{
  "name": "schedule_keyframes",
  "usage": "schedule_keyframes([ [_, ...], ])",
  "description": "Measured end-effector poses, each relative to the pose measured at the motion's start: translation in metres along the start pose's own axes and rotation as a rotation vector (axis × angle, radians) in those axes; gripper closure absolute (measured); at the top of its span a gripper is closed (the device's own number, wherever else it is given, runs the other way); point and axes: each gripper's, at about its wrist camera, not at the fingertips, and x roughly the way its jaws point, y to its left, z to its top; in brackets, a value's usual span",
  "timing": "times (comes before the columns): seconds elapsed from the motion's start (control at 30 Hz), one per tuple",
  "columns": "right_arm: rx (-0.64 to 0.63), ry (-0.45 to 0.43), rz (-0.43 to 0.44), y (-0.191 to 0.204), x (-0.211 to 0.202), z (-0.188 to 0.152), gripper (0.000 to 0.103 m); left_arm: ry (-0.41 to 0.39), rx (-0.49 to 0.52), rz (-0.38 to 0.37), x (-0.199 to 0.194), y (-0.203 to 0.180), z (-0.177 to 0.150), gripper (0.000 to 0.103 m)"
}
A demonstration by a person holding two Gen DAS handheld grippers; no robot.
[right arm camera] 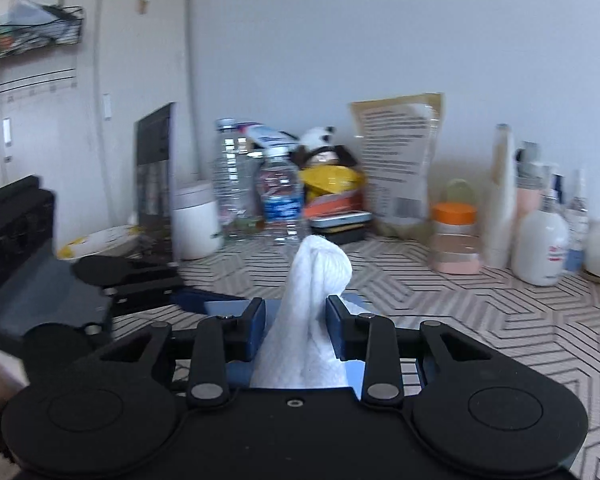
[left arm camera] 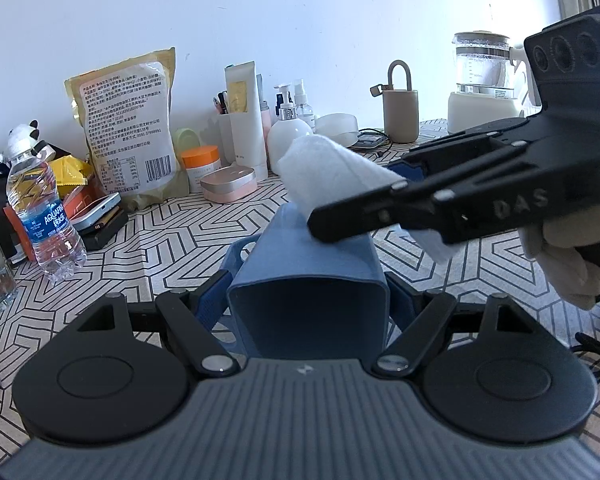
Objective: Clean container
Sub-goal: 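Rub the wipe over the container's rim and handle with the right tool, then open the right tool and drop the white wipe beside the container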
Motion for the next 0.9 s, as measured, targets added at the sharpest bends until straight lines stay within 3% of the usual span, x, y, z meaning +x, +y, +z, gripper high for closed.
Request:
schedule_keyframes([
  [0.13,-0.018,0.003,0.025,0.005,-0.001,0.001,0.045,0.001,-0.001,0.000,0.000,0.000,0.000,0.023],
  [0.37,-0.016,-0.033,0.065,0.008,-0.008,0.004,0.034,0.002,-0.008,0.000,0.001,0.002,0.000,0.023],
  [0.43,-0.001,-0.051,0.073,0.007,-0.012,0.005,0.025,0.003,-0.007,0.000,0.001,0.001,0.000,0.023],
  [0.7,0.022,-0.091,0.078,0.006,-0.018,0.007,0.024,0.003,-0.007,0.000,0.001,0.001,0.000,0.023],
  [0.77,0.030,-0.075,0.096,0.005,-0.016,0.007,0.054,0.003,-0.006,0.000,0.001,0.001,0.000,0.023],
  [0.8,0.038,-0.054,0.097,0.003,-0.013,0.006,0.075,0.003,-0.006,0.000,0.001,0.001,0.000,0.023],
  [0.9,0.036,-0.029,0.042,0.001,-0.010,0.005,0.080,0.003,-0.007,0.000,0.001,0.001,0.000,0.023],
])
